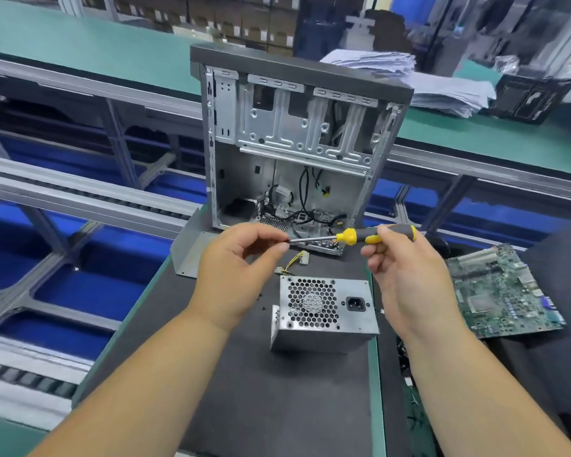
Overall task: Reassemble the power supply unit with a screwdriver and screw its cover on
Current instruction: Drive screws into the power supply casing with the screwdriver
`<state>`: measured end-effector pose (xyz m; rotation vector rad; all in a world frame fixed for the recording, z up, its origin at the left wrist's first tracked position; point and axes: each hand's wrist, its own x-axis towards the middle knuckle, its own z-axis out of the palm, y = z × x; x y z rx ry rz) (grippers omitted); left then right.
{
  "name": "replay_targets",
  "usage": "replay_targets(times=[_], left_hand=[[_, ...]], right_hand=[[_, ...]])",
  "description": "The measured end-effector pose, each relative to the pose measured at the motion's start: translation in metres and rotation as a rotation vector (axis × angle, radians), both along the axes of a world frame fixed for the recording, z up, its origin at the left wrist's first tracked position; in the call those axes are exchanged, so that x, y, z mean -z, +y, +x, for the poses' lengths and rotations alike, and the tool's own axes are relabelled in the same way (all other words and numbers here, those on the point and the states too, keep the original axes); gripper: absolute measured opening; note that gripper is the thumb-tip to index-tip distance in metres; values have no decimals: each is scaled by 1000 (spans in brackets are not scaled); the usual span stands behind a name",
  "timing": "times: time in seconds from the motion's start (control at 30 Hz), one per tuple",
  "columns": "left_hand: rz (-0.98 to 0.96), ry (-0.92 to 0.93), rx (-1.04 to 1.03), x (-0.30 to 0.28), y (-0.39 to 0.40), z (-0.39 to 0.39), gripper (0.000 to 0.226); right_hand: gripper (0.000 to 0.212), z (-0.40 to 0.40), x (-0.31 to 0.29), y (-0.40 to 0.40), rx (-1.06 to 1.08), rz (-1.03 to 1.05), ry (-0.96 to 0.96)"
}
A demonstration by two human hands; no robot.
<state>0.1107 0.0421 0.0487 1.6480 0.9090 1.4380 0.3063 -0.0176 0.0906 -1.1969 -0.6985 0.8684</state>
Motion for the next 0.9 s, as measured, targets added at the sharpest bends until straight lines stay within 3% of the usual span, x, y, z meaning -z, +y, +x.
replay_targets(times=[0.13,0.23,0.3,0.43,0.57,0.73,0.9], left_hand=[[131,94,47,1,13,-6,35],[25,118,221,9,24,-10,72],[-77,149,278,18,31,-11,82],[-337,233,295,45,42,-7,50],[-526,286,399,62,42,-3,37],[-613,250,441,64,42,2,28],[-619,238,483,68,46,2,26]], right_hand=[[19,-9,2,6,55,-5,71],[12,-9,4,9,92,10,33],[7,-7,3,10,132,10,-66],[7,-10,-2,10,159,-5,-474],[12,-24,-5,9,73,-38,-817],[16,-34,-5,11,4,-121,-1018],[17,-41,-6,10,-4,-129,-1026]])
